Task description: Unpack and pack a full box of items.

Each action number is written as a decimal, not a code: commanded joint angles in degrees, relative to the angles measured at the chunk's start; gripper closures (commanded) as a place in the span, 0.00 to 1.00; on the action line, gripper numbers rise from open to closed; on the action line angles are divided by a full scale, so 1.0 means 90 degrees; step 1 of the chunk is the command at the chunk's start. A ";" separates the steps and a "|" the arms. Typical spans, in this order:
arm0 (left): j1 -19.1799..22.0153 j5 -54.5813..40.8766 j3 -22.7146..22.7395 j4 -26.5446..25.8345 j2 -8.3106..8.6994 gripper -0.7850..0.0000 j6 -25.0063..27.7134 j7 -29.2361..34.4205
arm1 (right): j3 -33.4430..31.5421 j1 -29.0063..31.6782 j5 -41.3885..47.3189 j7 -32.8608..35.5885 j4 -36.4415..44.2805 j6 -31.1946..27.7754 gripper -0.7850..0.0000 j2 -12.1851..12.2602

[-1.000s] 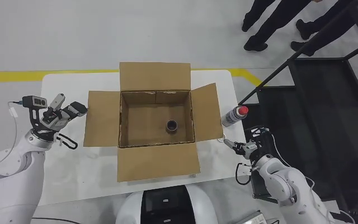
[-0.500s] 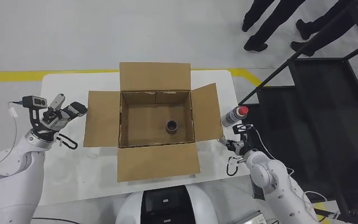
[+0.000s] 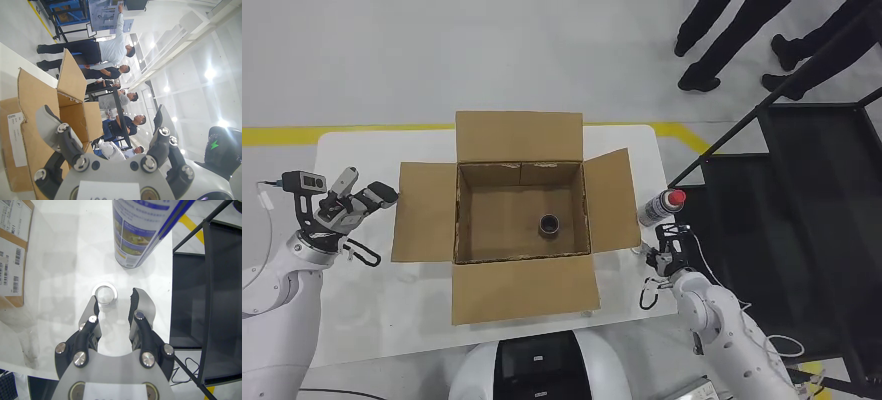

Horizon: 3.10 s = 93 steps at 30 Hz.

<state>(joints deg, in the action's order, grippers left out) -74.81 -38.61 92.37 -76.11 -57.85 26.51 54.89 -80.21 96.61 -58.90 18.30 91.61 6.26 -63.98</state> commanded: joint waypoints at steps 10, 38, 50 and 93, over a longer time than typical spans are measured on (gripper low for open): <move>0.0000 -0.0015 0.0000 0.0000 0.0000 0.00 0.0000 0.0001 | 0.0233 -0.0258 0.0349 -0.0439 -0.0587 0.0159 0.52 -0.0128; 0.0000 -0.0015 0.0000 0.0000 0.0000 0.00 0.0000 0.0001 | 0.0454 -0.0554 0.0491 -0.0452 -0.1032 0.0239 0.66 -0.0289; 0.0000 -0.0015 0.0000 0.0000 0.0000 0.00 0.0000 0.0001 | 0.0423 -0.0540 0.0569 -0.0519 -0.1053 0.0233 1.00 -0.0333; 0.0000 -0.0015 0.0000 0.0000 0.0000 0.00 0.0000 0.0001 | -0.1502 0.2200 0.0179 -0.1384 0.3760 -0.1209 1.00 -0.0154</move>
<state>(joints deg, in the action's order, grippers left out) -74.81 -38.61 92.37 -76.11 -57.85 26.51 54.89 -94.15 117.25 -57.27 5.49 125.28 -4.66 -65.33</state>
